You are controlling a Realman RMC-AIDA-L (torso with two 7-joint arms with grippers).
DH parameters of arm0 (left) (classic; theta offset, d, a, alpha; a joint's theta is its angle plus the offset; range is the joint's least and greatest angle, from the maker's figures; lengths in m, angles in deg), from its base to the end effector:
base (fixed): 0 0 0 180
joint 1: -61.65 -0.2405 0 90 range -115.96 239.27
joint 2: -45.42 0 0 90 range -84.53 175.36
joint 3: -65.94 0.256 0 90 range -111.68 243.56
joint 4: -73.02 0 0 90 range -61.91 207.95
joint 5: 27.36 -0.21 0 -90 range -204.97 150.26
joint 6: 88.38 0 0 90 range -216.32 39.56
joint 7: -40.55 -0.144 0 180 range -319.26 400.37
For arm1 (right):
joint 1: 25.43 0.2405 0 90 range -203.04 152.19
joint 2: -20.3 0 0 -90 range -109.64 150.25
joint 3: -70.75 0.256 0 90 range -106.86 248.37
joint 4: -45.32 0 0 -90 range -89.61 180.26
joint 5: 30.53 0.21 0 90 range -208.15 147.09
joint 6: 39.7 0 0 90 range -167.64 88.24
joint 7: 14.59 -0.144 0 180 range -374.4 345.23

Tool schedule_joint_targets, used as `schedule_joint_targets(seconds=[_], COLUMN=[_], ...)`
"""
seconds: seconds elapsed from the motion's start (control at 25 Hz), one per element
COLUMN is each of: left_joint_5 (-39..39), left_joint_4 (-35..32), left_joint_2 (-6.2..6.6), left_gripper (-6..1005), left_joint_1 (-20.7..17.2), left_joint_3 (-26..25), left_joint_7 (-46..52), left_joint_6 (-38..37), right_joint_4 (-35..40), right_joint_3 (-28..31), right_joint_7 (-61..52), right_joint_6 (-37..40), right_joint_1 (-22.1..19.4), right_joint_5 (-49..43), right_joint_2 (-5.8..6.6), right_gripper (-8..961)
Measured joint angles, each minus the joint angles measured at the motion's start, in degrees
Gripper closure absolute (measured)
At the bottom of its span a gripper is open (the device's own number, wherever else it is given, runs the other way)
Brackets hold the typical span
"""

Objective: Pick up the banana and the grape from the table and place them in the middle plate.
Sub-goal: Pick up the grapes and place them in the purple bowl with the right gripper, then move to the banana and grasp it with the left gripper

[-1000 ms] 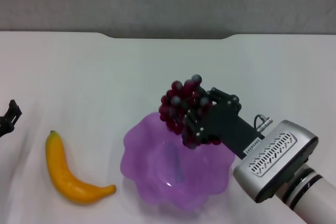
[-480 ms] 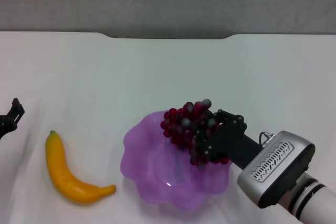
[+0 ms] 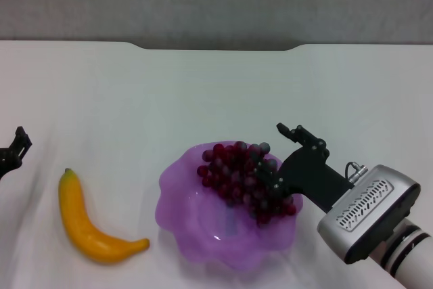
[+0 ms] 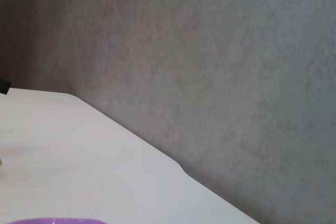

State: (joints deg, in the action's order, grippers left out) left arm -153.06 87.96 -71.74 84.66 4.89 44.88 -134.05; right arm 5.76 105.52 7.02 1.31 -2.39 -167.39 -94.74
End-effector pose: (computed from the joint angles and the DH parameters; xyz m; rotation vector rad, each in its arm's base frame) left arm -0.3823 0.3377 -0.0007 -1.3949 -0.8816 -0.4754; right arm 0.2361 0.3168 -0.1105 -2.1454 0.1213 0.4539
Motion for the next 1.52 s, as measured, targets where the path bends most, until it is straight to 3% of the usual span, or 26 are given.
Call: schedule_joint_targets(seconds=[0.28,0.4,0.6,0.8,1.04,1.24,1.52], left_joint_5=[0.0,0.0,-0.1,-0.5,-0.5,-0.4,-0.6], left_joint_4=[0.0,0.0,0.4,0.6,0.6,0.6,0.6], left_joint_2=[0.00,0.00,0.04,0.07,0.01,-0.10,-0.05], left_gripper=[119,118,118,118,118,118,118], left_joint_1=[0.0,0.0,-0.4,-0.5,-1.0,-1.1,-1.3], left_joint_3=[0.1,0.1,0.0,0.4,0.5,0.5,0.5], left_joint_7=[0.3,0.3,1.8,3.4,3.8,4.0,5.0], left_joint_6=[-0.1,-0.1,-0.2,-2.0,-3.8,-5.9,-7.8], right_joint_4=[1.4,3.8,11.4,17.9,20.9,24.9,26.2], right_joint_3=[-0.2,-0.9,-0.2,1.7,5.6,6.7,8.5], right_joint_7=[-3.4,-8.6,-19.6,-27.0,-30.5,-32.6,-24.8], right_joint_6=[3.9,10.7,24.3,30.0,31.8,24.0,18.0], right_joint_1=[0.5,0.5,0.8,1.3,0.9,1.1,2.4], right_joint_5=[-0.3,-0.5,-0.4,-0.1,2.6,12.3,13.5], right_joint_2=[-0.10,-0.09,0.13,0.20,0.04,0.13,0.10], right_gripper=[296,92,74,73,73,73,73])
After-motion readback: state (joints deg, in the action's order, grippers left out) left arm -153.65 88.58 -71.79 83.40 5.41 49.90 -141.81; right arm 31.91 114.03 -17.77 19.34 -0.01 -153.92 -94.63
